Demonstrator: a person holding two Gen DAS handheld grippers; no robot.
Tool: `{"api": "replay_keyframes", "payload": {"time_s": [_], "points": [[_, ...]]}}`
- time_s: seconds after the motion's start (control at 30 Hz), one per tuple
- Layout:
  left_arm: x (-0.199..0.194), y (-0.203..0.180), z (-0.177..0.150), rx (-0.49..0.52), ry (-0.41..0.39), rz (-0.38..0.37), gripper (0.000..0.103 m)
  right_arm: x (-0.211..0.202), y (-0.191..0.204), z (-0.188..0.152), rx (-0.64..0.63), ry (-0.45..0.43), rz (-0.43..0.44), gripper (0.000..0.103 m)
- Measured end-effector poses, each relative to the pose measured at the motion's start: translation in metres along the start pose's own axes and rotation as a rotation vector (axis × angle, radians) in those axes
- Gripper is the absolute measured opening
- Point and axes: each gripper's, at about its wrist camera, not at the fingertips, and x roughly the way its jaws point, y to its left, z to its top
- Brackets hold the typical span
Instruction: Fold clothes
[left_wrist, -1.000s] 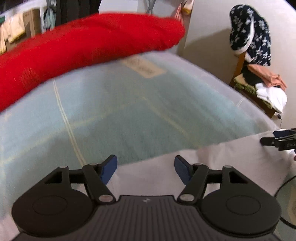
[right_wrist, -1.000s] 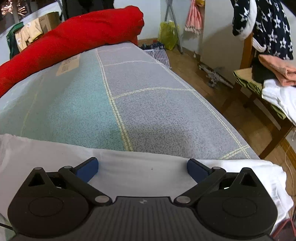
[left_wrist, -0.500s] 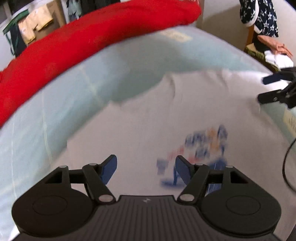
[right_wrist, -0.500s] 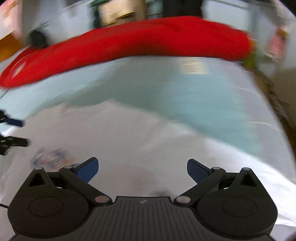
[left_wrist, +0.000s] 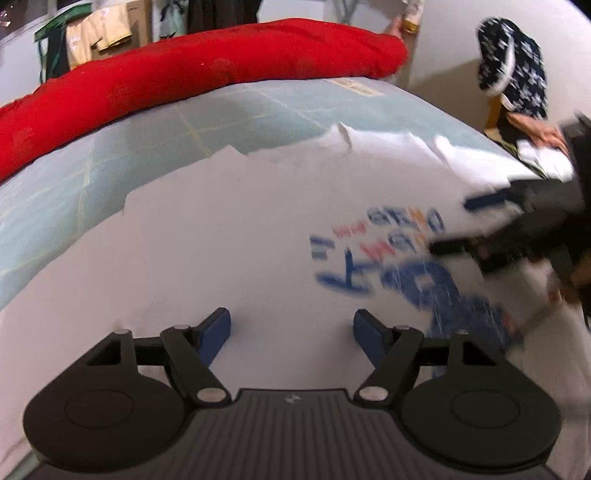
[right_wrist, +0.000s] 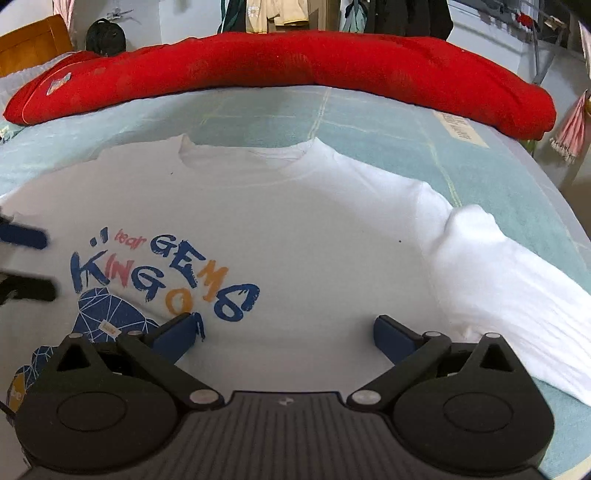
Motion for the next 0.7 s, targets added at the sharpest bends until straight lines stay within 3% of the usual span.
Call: {"api": "replay_keyframes", "payload": {"time_s": [0.13,0.33,0.53,0.7], "points": [[-0.026,-0.005,-0.034,0.065,0.012,-0.007,0.074,-0.011,0.003,-0.001,0.025,0.032,-0.020,0.103],[-0.066,-0.008,-0.073,0.027,0.064,-0.052,0.073,-0.059,0.009,-0.050,-0.005,0.107,0.003,0.103],[-0.069,-0.015,-0.077,0.026,0.103,-0.052,0.074,-0.087,0.010,-0.091,0.008,0.082,-0.027,0.103],[-0.070,-0.017,-0.071,0.035,0.113,-0.041,0.073,-0.083,0.011,-0.091,0.041,0.070,-0.045,0.103]]}}
